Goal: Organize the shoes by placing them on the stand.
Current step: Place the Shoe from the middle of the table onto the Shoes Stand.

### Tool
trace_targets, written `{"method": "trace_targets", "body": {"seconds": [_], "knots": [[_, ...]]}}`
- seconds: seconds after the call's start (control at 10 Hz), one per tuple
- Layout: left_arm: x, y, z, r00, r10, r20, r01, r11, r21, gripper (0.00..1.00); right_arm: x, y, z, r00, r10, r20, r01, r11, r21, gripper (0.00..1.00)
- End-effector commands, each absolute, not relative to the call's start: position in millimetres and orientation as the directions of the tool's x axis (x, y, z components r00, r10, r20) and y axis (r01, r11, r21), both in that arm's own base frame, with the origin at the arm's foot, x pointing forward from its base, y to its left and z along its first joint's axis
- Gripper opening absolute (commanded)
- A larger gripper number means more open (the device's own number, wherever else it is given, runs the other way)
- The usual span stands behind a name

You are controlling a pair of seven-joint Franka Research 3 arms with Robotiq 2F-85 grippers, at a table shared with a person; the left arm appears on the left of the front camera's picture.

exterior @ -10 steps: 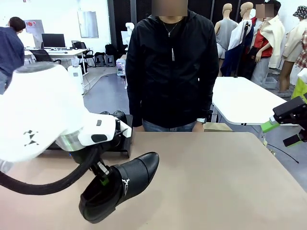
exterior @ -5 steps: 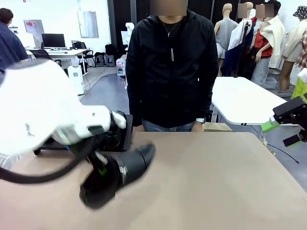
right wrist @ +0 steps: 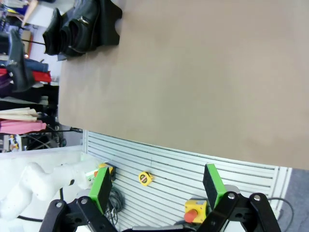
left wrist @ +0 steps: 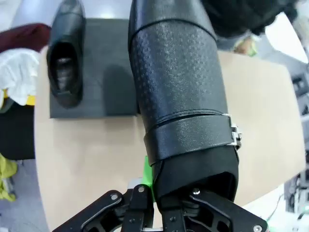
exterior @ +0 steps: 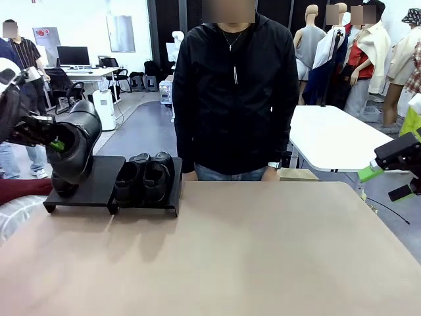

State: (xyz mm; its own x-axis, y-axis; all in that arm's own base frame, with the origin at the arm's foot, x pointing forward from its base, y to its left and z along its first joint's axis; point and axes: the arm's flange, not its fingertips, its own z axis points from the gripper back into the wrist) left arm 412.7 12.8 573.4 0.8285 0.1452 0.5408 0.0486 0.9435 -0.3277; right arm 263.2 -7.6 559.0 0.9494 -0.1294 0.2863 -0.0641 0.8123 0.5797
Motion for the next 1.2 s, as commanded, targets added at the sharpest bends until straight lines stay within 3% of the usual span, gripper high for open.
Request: {"method": "trace_targets", "body": {"seconds": [0.0, 0.6, 0.8, 0.9, 1.1], "knots": [[466, -6, 554, 0.828, 0.178, 0.532, -0.003, 0.950, -0.313, 0.00, 264, -8, 560, 0.947, -0.110, 0.301, -0.098, 0.794, 0.600, 1.00], [466, 6, 537, 0.839, 0.166, 0.519, 0.000, 0.952, -0.305, 0.00, 264, -8, 560, 0.947, -0.110, 0.301, -0.098, 0.794, 0.600, 1.00], [500, 6, 535, 0.839, 0.215, 0.500, -0.088, 0.960, -0.265, 0.00, 264, -8, 560, 0.947, -0.110, 0.301, -0.098, 0.794, 0.600, 1.00], [535, 10, 535, 0.789, 0.234, 0.568, -0.168, 0.972, -0.167, 0.00, 264, -8, 560, 0.947, -0.110, 0.301, -0.098, 0.794, 0.600, 1.00], [564, 2, 516, 0.809, 0.121, 0.575, -0.077, 0.992, -0.101, 0.00, 264, -8, 560, 0.947, -0.110, 0.301, -0.098, 0.794, 0.600, 1.00]]}}
